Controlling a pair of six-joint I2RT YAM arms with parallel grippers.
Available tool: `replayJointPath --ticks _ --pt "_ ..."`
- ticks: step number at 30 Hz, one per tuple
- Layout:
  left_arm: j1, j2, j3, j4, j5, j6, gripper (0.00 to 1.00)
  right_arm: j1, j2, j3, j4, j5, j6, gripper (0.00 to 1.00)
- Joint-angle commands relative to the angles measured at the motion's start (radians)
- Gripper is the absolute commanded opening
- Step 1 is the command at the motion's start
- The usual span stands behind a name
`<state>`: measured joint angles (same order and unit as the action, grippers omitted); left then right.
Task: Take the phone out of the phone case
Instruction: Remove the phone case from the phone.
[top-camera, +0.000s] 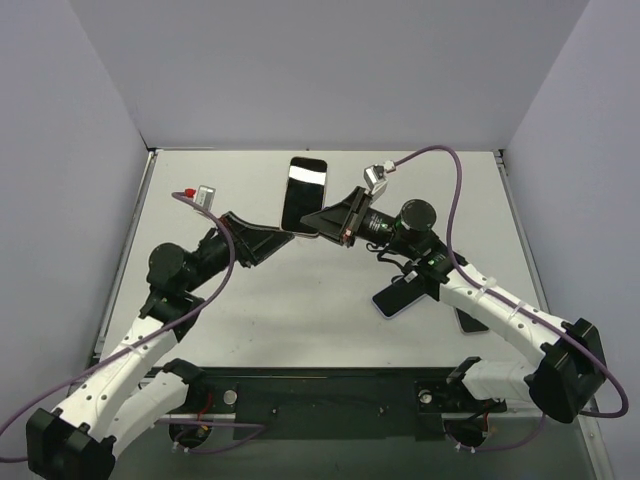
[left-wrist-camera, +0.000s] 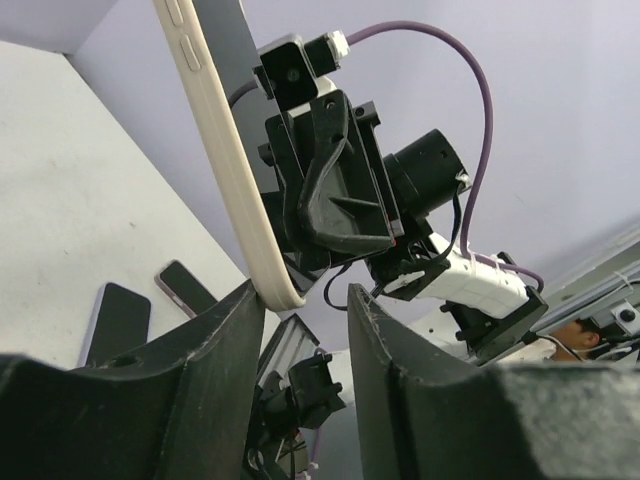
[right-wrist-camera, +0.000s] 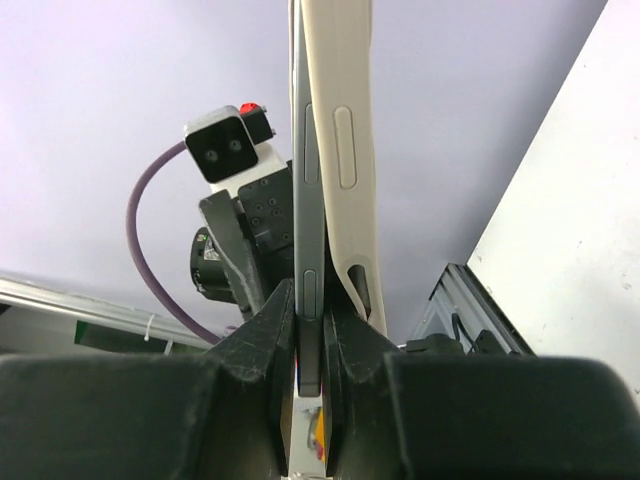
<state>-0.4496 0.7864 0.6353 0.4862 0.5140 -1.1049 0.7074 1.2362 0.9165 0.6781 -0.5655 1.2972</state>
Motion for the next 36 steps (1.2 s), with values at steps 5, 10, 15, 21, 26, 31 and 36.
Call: replayJointPath --ticks 5,10,15,21,26,31,36 --pt "-0.014 0.065 0.013 0.226 0.119 -0.01 0.5 -0.014 -0.037 -0.016 0.231 0.012 0.125 0.0" --pt "-0.012 0.085 0.03 0.229 0.106 0.039 0.42 -0.011 -0.063 -0.047 0.261 -0.014 0.168 0.0" --pt "0.003 0.105 0.012 0.291 0.116 -0.001 0.42 -0.013 -0.11 -0.074 0.242 -0.028 0.159 0.0" --pt "0.003 0.135 -0.008 0.445 0.147 -0.119 0.59 -0.017 -0.155 -0.073 0.149 -0.027 0.086 0.0" --pt "0.003 0.148 0.009 0.45 0.173 -0.113 0.32 -0.022 -0.144 -0.054 0.159 -0.025 0.102 0.0" --pt "-0.001 0.142 -0.008 0.478 0.199 -0.052 0.15 -0.026 -0.135 -0.053 0.175 -0.022 0.139 0.0" --pt "-0.012 0.119 -0.031 0.519 0.234 0.031 0.21 -0.031 -0.116 -0.05 0.224 -0.028 0.204 0.0"
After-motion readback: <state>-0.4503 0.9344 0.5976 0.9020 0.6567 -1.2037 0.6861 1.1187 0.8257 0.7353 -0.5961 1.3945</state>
